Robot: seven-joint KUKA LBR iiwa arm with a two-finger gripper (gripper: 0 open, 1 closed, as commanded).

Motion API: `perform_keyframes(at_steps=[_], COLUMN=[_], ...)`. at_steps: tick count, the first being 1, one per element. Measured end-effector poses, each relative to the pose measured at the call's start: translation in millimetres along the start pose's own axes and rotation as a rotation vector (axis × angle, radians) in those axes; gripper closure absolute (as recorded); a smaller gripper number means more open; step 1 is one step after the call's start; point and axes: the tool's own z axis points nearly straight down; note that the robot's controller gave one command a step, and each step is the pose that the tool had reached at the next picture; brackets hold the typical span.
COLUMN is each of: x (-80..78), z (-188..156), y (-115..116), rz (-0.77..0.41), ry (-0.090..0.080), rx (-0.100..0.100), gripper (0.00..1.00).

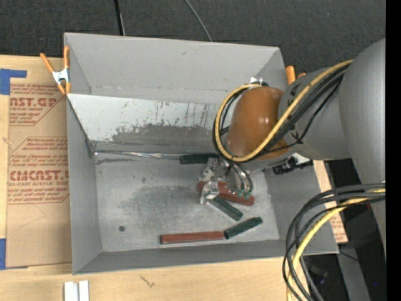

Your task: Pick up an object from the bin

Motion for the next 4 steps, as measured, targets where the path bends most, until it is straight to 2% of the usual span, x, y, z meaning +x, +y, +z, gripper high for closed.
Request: perform_keyframes(at_steps=[3,4], x=[3.5,3.2], z=[-14,-28], y=[0,0], rz=[-0.001,0.0], ry=[0.022,0.022], rx=[0.004,0.003], gripper=[1.0,1.0])
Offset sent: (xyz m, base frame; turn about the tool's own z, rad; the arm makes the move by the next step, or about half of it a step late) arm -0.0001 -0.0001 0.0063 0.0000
